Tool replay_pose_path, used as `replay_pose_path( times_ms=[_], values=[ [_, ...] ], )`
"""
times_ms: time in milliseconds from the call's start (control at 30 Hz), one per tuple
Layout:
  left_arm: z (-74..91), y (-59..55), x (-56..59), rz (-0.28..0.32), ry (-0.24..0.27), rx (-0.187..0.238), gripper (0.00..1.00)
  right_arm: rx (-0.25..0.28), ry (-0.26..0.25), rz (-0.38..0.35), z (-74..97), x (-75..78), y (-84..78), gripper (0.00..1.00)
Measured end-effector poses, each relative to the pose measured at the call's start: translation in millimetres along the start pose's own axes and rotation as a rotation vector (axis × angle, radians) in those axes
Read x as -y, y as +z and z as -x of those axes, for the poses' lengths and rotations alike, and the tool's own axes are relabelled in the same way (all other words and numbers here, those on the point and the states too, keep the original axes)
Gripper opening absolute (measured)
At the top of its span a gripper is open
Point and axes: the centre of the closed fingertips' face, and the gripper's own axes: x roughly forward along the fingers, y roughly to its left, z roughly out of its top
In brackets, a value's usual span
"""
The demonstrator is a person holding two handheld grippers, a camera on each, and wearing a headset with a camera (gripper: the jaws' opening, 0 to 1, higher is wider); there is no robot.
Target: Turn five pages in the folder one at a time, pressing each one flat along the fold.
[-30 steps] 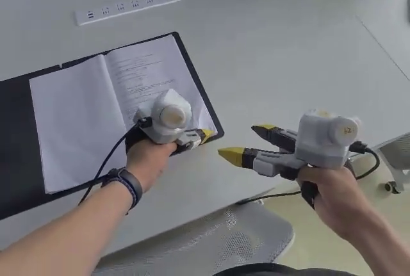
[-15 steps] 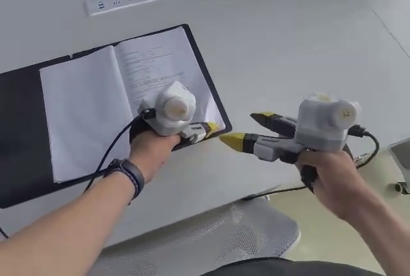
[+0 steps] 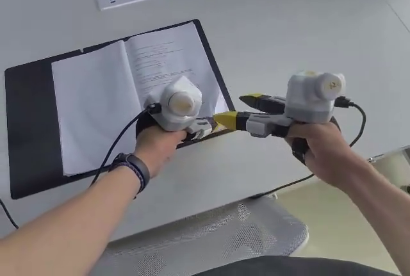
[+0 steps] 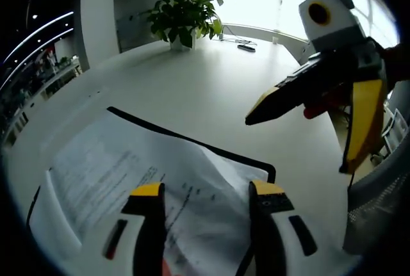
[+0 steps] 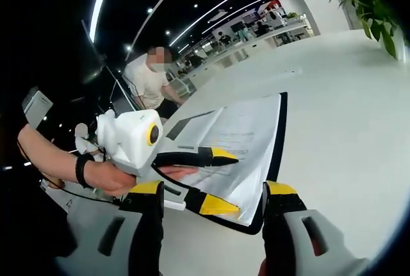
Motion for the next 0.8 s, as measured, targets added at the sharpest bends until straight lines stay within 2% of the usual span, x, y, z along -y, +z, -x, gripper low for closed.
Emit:
replay_pose_path(
  times_ms=[267, 400, 567, 767, 800],
  values=[
    [4.2, 2.2, -0.3, 0.005, 0.014, 0.009, 0.47, -0.017, 0.022, -0.015, -8.8, 0.5, 0.5, 0.60],
    [7.1, 2.7, -1.5, 0.001, 0.024, 0.013, 0.41, -0.014, 0.024, -0.018, -8.3, -0.5, 0.5, 0.59],
    [8.7, 3.4, 5.4, -0.006, 0.035, 0.011, 0.34, -0.013, 0.021, -0.023, -6.5, 0.4, -1.5, 0.59],
    [8.6, 5.3, 5.2, 0.018, 0.035, 0.009, 0.31, -0.007, 0.020, -0.024, -5.0, 0.1, 0.8, 0.59],
    [7.4, 4.8, 6.2, 0.024, 0.022, 0.007, 0.27, -0.005, 0.020, -0.025, -4.5, 0.3, 1.3, 0.59]
  ],
)
